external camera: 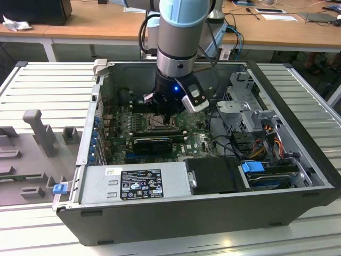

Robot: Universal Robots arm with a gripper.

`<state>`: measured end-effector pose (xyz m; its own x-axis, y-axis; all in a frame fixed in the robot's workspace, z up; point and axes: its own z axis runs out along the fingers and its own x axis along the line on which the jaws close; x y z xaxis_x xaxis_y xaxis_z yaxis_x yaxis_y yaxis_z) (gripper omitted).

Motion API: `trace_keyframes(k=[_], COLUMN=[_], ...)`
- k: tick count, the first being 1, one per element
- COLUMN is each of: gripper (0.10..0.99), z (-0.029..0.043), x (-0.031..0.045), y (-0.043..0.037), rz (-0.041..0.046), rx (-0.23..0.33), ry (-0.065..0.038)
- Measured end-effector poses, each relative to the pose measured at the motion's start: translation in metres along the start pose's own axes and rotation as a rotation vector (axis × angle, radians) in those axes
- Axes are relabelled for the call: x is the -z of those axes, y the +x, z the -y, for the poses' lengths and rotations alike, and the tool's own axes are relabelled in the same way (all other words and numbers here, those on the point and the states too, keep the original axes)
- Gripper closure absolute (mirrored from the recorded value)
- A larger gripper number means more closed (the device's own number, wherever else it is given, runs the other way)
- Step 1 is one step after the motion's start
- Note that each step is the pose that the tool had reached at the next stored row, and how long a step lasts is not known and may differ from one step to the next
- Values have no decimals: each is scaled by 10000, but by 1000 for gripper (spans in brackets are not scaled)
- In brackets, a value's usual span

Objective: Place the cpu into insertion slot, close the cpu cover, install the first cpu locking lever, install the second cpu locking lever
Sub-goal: 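Install the second cpu locking lever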

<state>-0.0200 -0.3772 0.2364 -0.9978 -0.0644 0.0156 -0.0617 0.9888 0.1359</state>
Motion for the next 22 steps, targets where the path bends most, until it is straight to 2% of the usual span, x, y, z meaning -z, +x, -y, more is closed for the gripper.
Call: trace_keyframes(k=[3, 6, 7, 10, 14, 19, 20, 22], gripper=[980, 980, 980, 980, 980, 980, 980, 980], z=[17, 21, 27, 37, 50, 64, 69, 125], x=[0, -1, -4, -12, -68, -172, -199, -206], y=[77, 171, 227, 298, 319, 319, 322, 365], rz=[4, 3, 2, -2, -7, -20, -25, -5], rx=[17, 32, 46, 77, 130, 229, 281, 346], ry=[-97, -121, -132, -140, -181, -201, -238, -603])
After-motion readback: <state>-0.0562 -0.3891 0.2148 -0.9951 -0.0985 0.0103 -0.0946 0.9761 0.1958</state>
